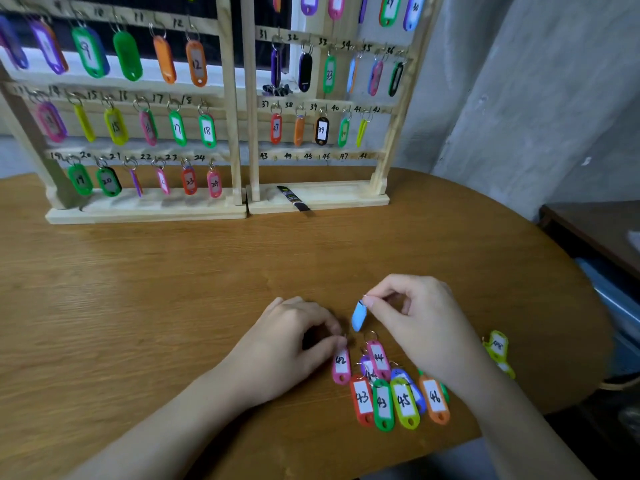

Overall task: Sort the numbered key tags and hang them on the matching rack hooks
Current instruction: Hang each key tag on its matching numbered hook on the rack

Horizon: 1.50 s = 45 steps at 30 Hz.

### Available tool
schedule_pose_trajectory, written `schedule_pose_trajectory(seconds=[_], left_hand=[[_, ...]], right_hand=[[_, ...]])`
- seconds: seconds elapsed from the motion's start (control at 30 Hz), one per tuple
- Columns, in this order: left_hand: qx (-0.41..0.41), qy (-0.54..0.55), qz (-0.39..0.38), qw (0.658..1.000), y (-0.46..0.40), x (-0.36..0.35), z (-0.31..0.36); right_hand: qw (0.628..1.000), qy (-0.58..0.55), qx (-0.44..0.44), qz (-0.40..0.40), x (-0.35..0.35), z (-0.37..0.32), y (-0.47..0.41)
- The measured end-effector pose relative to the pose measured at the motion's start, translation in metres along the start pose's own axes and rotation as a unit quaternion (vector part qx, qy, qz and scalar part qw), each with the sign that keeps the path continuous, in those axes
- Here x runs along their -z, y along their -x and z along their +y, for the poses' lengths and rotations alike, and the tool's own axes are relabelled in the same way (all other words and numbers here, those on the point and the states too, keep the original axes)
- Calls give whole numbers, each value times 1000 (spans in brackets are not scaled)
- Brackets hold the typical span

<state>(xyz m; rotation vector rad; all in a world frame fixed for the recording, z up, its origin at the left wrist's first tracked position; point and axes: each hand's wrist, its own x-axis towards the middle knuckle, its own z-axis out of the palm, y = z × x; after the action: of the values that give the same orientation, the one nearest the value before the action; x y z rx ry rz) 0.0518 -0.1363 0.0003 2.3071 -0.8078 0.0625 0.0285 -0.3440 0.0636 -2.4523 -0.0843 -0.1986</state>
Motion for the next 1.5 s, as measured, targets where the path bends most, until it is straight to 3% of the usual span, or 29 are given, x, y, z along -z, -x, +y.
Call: schedule_pose_trajectory(seconds=[0.3,0.53,0.73,0.87,1.07,1.17,1.5], left_hand=[[47,-15,19,999,-7,-4,11],[72,32,25,997,-16,5,13],[37,29,58,997,-46,33,26],[26,2,106,994,-87,60,35],[37,77,161,983,-163,90,51],[54,66,188,979,-202,94,42],[49,8,162,985,-286,116,22]], right_hand=[[999,5,-10,39,13,7,-5],[999,-11,2,49,17,18,-9],[998,-52,12,26,29,18,-24],[995,-102,9,19,48,19,-54],[979,-190,-36,63,75,19,-121],[973,-213,-42,78,85,16,-159],[957,-265,-55,102,93,15,-265]])
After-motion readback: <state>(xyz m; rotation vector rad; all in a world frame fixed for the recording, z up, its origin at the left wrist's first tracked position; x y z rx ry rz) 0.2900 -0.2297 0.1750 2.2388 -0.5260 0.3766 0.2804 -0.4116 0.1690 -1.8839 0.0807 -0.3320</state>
